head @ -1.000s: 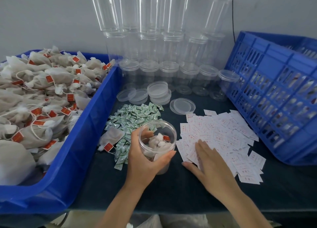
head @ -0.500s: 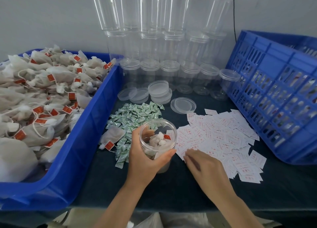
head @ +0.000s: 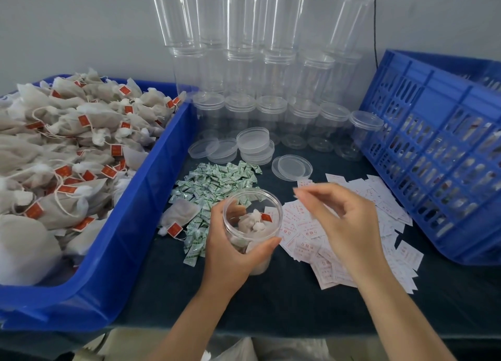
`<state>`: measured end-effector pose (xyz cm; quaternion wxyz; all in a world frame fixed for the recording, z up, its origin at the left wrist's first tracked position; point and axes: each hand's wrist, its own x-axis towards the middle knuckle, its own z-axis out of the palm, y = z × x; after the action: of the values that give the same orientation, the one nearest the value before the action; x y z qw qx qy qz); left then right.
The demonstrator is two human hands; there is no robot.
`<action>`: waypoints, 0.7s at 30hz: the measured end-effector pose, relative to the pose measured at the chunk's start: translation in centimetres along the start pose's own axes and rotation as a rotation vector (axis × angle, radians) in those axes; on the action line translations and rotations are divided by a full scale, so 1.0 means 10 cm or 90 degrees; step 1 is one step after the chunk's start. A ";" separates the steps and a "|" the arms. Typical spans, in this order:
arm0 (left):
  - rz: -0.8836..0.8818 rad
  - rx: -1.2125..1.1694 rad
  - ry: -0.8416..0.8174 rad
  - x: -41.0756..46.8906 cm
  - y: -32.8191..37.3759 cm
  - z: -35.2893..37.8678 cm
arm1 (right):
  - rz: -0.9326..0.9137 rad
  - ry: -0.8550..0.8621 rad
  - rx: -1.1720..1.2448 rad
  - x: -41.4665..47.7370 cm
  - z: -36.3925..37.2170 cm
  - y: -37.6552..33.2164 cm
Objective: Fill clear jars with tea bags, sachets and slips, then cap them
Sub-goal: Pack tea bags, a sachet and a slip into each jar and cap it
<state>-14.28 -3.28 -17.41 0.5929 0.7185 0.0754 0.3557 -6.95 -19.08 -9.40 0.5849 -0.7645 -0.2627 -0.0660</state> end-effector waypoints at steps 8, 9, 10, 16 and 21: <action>0.019 0.015 -0.002 0.01 0.02 -0.01 | -0.206 -0.228 -0.152 0.00 0.41 -0.20; 0.022 0.017 -0.003 0.01 0.01 -0.01 | -0.188 -0.250 -0.148 0.00 0.41 -0.17; 0.019 0.016 -0.004 0.01 0.01 -0.01 | -0.172 -0.254 -0.124 -0.01 0.40 -0.15; -0.011 0.014 0.001 -0.01 0.00 0.00 | -0.079 -0.147 0.045 0.02 0.14 -0.17; -0.008 0.005 0.001 -0.01 0.02 0.00 | -0.106 -0.151 0.002 -0.01 0.16 -0.16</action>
<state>-14.41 -3.44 -17.30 0.5923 0.7200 0.0818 0.3523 -8.15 -17.40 -8.59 0.5436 -0.7414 -0.3927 -0.0226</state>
